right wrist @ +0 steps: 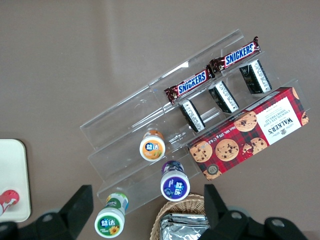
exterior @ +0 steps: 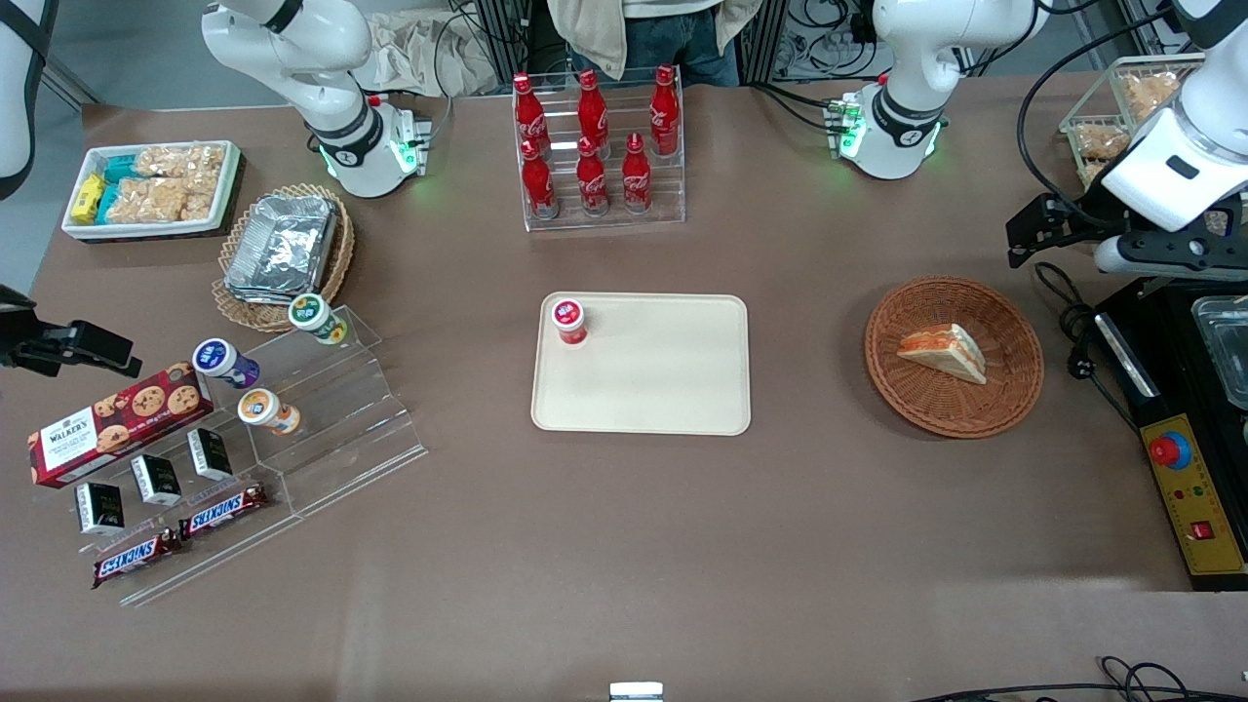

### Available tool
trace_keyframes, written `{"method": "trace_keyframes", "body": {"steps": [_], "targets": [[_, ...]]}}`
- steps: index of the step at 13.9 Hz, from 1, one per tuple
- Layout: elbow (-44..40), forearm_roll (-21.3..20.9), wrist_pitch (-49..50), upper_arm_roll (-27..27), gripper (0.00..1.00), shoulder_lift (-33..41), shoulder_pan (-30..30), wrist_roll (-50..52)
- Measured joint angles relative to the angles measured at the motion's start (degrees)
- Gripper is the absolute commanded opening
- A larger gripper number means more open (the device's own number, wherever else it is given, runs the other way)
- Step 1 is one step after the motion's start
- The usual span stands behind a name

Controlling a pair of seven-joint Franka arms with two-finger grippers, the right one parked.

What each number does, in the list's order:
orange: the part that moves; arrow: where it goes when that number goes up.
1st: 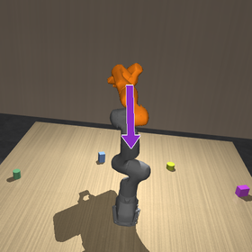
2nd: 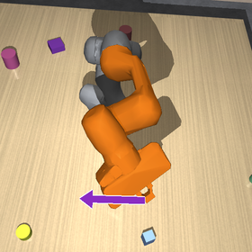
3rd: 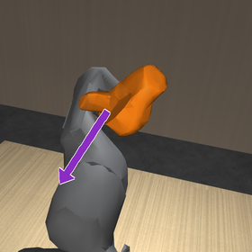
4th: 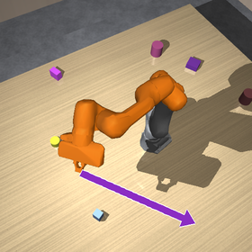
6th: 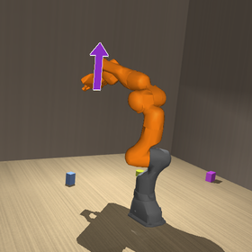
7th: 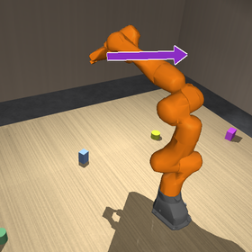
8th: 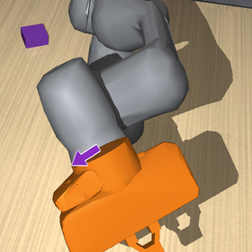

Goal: Place sandwich from basket to tray
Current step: 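Move the open left gripper over the wrapped sandwich in the wicker basket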

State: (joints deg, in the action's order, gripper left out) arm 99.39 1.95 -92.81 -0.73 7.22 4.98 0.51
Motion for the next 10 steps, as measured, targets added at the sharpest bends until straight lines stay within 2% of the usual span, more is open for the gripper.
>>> {"method": "trace_keyframes", "body": {"steps": [5, 10], "targets": [[0.0, -0.1, 0.4, 0.3, 1.0, -0.1, -0.1, 0.6], [0.0, 0.0, 0.4, 3.6, 1.0, -2.7, -0.2, 24.4]]}}
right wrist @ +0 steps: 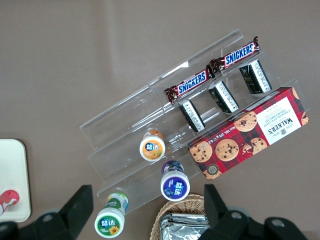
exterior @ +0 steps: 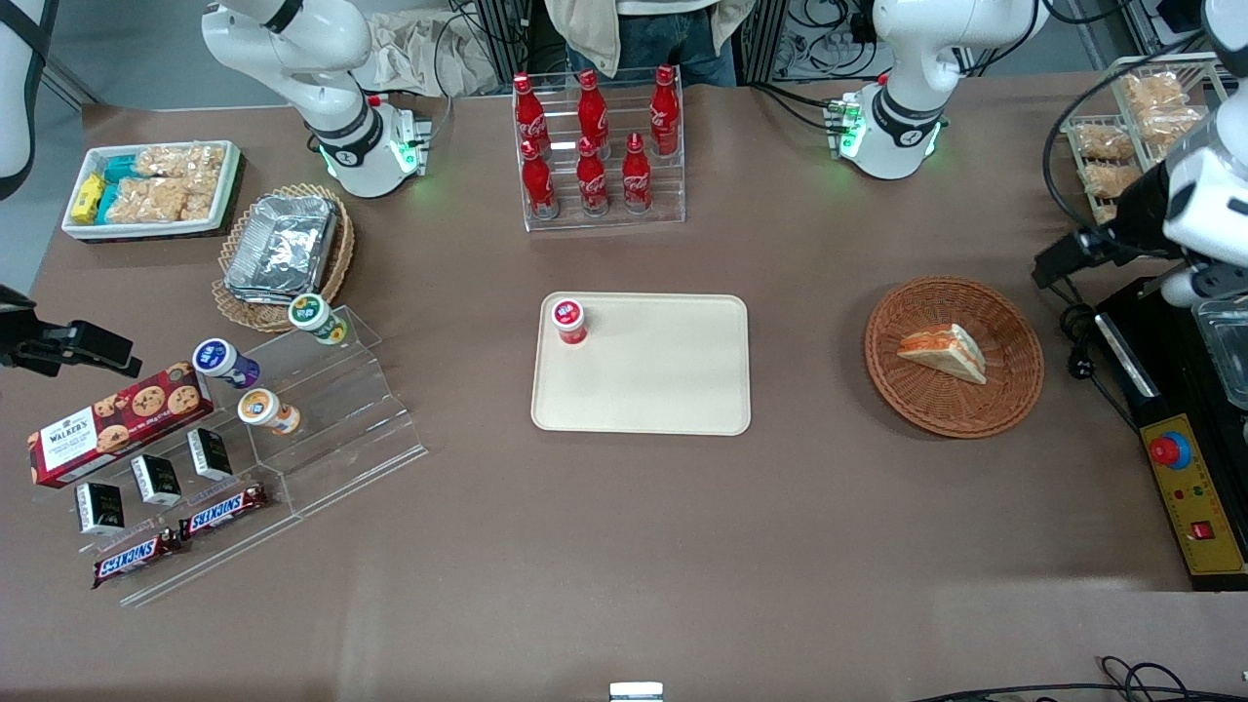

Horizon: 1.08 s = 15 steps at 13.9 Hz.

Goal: Place sandwich from basket to tray
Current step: 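Move the open left gripper over the wrapped sandwich in the wicker basket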

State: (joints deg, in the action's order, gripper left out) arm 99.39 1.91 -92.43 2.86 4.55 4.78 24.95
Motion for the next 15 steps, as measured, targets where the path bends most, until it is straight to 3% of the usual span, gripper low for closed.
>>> {"method": "trace_keyframes", "body": {"steps": [3, 6, 8, 15], "targets": [[0.0, 0.0, 0.0, 0.0, 1.0, -2.6, 0.1, 12.9], [0.1, -0.2, 0.1, 0.6, 1.0, -4.4, 0.0, 18.2], [1.4, -2.6, -0.7, 0.9, 1.0, -6.5, 0.0, 22.8], [10.7, -4.0, -19.1, 0.4, 1.0, -18.4, 1.7, 36.1]]}}
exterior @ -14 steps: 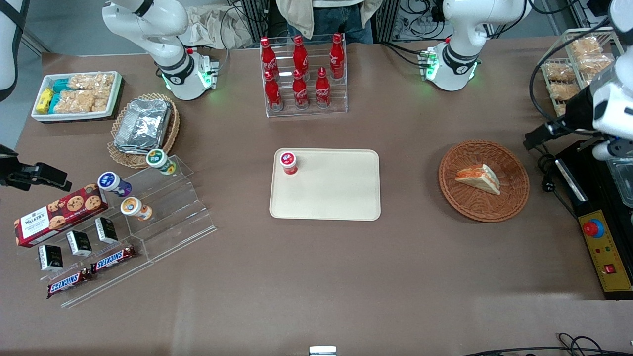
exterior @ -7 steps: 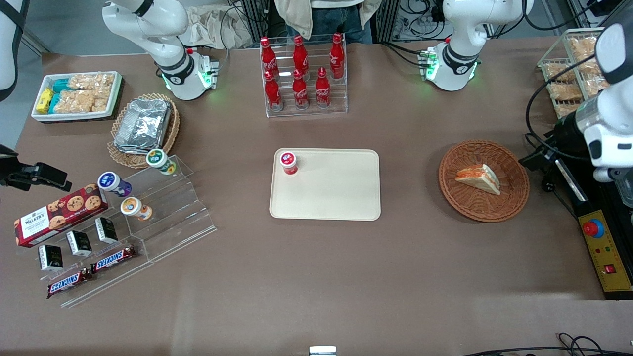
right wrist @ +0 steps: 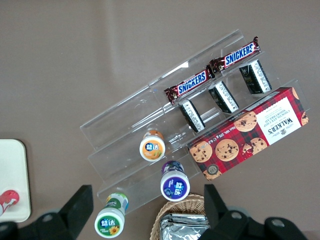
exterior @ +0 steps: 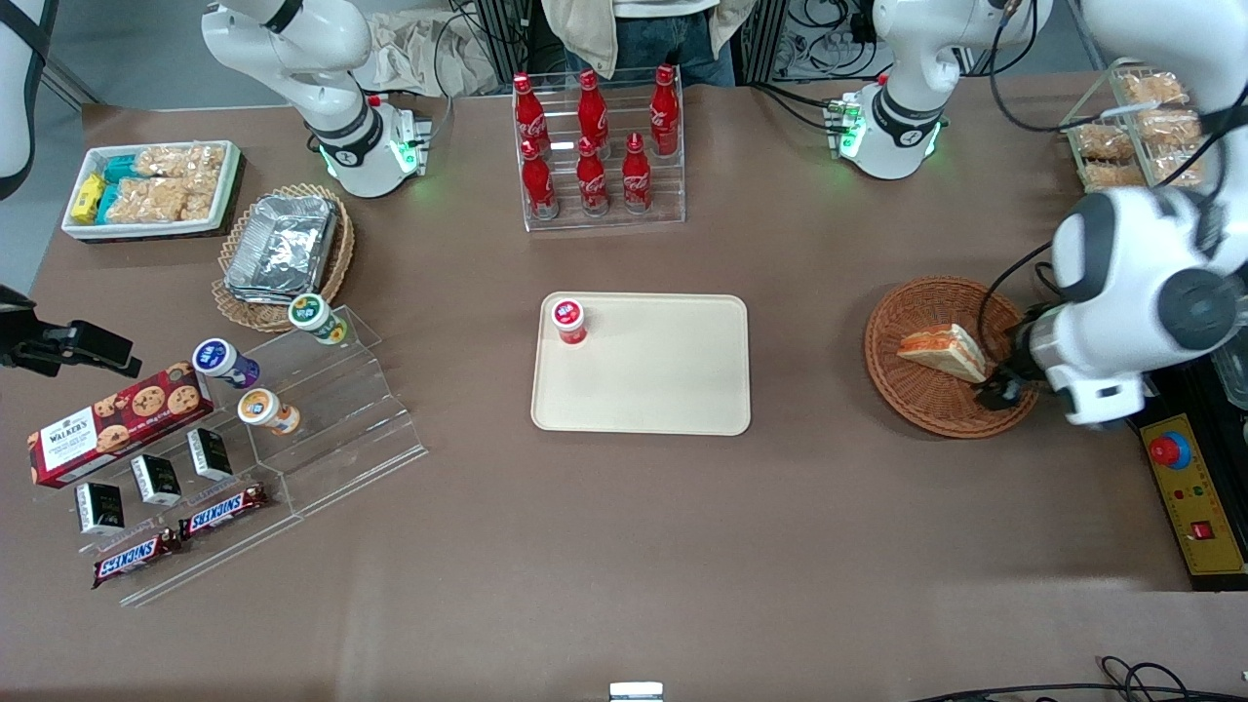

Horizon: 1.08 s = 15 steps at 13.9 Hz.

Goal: Place sandwich from basket to tray
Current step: 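Move the open left gripper over the wrapped sandwich in the wicker basket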

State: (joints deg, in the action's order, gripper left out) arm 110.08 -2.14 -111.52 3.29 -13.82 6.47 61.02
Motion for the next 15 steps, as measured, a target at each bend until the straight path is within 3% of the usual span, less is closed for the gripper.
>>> {"method": "trace_keyframes", "body": {"steps": [6, 15], "targets": [[12.9, 0.0, -14.7, 0.1, 1.0, -1.1, 0.1, 1.3], [15.0, 0.0, -15.5, 0.3, 1.0, -0.8, 0.1, 1.3]]}}
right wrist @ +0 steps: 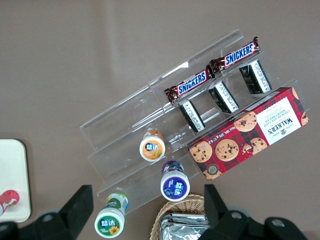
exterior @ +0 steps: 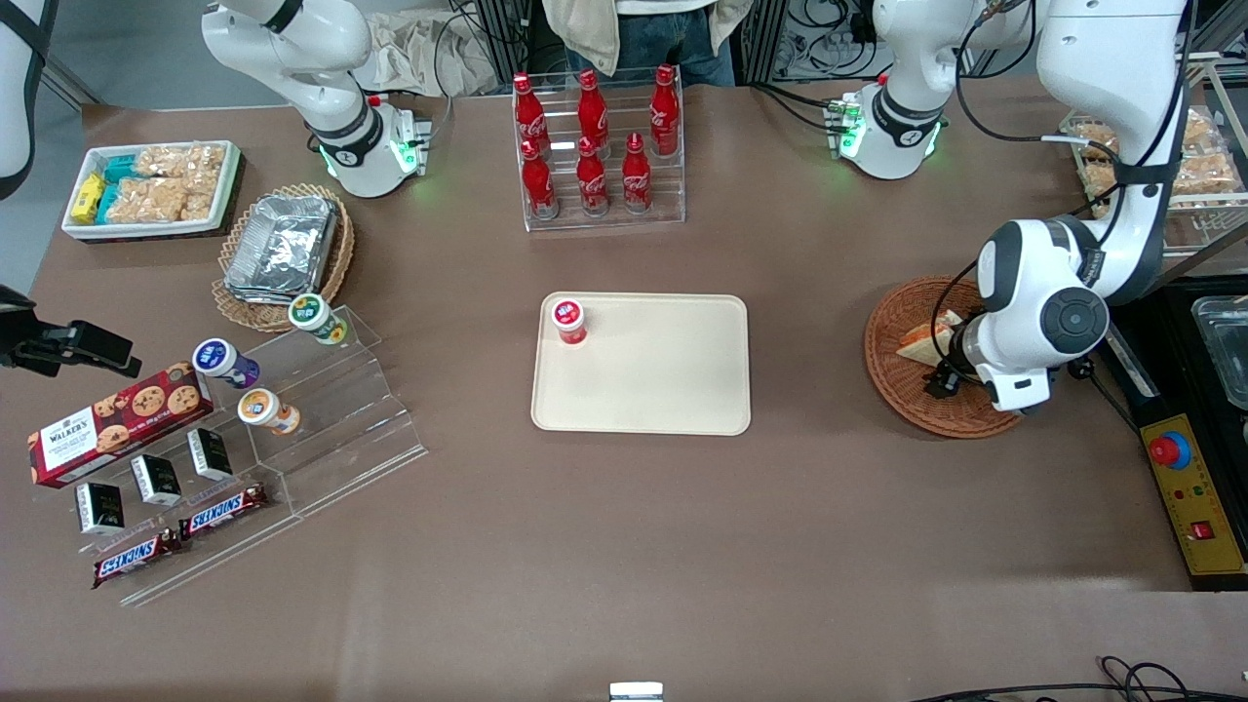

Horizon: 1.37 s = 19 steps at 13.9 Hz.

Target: Place sandwich from basket to tray

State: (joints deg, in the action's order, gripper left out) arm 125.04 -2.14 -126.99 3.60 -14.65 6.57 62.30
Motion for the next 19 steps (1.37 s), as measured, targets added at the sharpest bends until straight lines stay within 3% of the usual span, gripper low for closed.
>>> {"method": "trace_keyframes", "body": {"steps": [2, 6, 9, 13, 19], "targets": [[-2.4, 0.0, 2.0, 0.0, 1.0, 0.8, 0.0, 0.0], [-17.8, 0.0, 21.8, -1.2, 1.0, 4.5, 0.3, 0.0], [-23.9, 0.0, 28.7, -1.8, 1.0, 7.9, 0.5, 0.0], [-21.9, 0.0, 29.0, -1.8, 1.0, 11.9, 0.4, -0.5], [-8.0, 0.0, 18.5, -1.5, 1.0, 16.8, -0.2, -0.7]]}}
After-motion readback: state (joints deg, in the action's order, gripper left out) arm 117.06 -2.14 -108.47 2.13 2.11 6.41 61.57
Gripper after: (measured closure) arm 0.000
